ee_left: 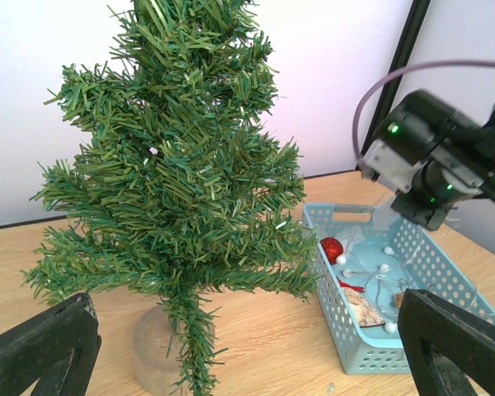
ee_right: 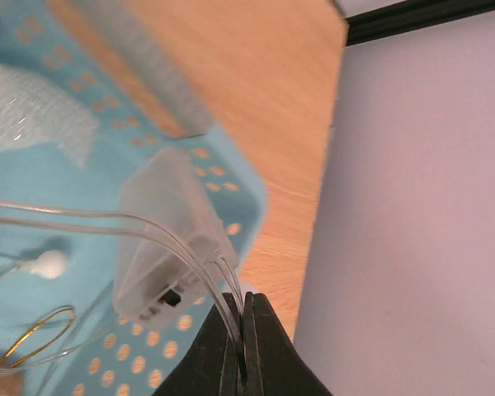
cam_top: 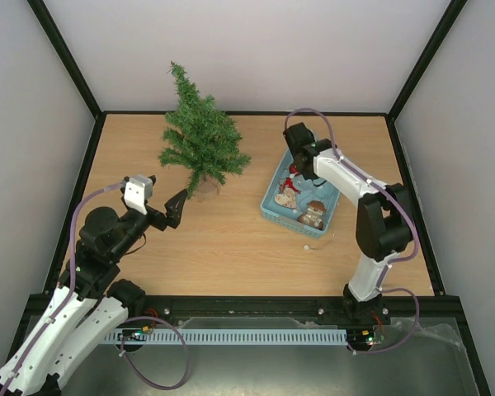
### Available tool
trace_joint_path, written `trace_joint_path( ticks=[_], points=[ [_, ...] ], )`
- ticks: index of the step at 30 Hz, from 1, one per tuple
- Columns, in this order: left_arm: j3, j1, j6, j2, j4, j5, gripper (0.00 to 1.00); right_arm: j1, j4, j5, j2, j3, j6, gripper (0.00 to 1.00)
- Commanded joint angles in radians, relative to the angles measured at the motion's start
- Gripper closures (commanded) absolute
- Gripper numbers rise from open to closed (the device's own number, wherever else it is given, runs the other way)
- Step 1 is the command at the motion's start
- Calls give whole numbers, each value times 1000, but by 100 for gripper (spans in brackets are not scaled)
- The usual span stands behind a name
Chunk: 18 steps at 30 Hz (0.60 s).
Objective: Decorate the small christmas tree
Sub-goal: Pick up the decoration item from the storage box.
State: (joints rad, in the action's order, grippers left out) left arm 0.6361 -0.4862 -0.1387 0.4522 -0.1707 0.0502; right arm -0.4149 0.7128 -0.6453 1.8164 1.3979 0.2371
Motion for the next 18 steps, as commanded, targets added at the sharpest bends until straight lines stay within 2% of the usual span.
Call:
trace_joint_path(
  ticks=[1,5,8,13,18],
  points=[
    [-11,-5,9,3,11,-17,0,-13,86,-134,-91,68,-73,98],
    [-10,-4,10,4,8,-26,0,-20,119,-235,-161,129,-105,98],
    [-10,-5,11,8,8,-27,0,-33,128,-254,-210,194,-106,98],
    [-5,-5,12,13,1,-32,0,-66,-34,-237,-331,212,-38,98],
    [4,-5,1,19,-7,-47,0,-113,-101,-203,-446,240,-40,98]
  ],
)
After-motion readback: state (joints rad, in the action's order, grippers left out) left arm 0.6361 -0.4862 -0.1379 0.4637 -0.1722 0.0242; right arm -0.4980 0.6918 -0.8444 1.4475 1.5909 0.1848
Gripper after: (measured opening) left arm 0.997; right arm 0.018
